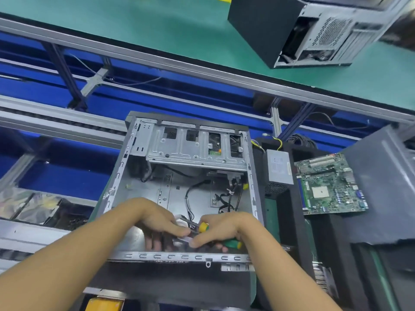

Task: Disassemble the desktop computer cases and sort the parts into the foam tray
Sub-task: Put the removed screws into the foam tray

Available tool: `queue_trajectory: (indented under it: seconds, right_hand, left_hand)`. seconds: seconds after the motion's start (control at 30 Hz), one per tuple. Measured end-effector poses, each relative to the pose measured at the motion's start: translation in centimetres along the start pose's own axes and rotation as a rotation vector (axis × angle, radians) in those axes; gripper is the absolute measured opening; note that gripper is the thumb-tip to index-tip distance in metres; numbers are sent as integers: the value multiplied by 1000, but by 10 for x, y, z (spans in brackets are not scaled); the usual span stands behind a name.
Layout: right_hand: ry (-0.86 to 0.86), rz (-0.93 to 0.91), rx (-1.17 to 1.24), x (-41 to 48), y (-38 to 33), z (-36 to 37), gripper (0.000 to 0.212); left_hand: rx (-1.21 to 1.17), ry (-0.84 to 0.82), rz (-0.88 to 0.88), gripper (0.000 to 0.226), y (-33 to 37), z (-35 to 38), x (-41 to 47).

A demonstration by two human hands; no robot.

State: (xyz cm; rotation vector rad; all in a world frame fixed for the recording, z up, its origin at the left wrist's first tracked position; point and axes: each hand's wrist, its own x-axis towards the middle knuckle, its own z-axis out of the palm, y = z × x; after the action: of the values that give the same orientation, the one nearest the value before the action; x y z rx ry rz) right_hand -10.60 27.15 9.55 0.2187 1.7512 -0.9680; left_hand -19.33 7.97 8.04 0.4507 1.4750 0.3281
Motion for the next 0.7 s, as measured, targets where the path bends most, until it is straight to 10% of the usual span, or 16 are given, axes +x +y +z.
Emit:
queue_trajectory:
  seconds: [0.13,0.4,0.7]
  right_hand:
    - [122,-111,127,-33,-1,-9,58]
    - [484,-414,247,-78,8,-4,52]
    - [1001,-711,716,-124,48,-26,25]
  left_hand:
    - [-209,-39,143,89,10,-17,-29]
    - [-225,218,307,31,83,-34,-79]
    - [197,340,644,62,154,-28,-111]
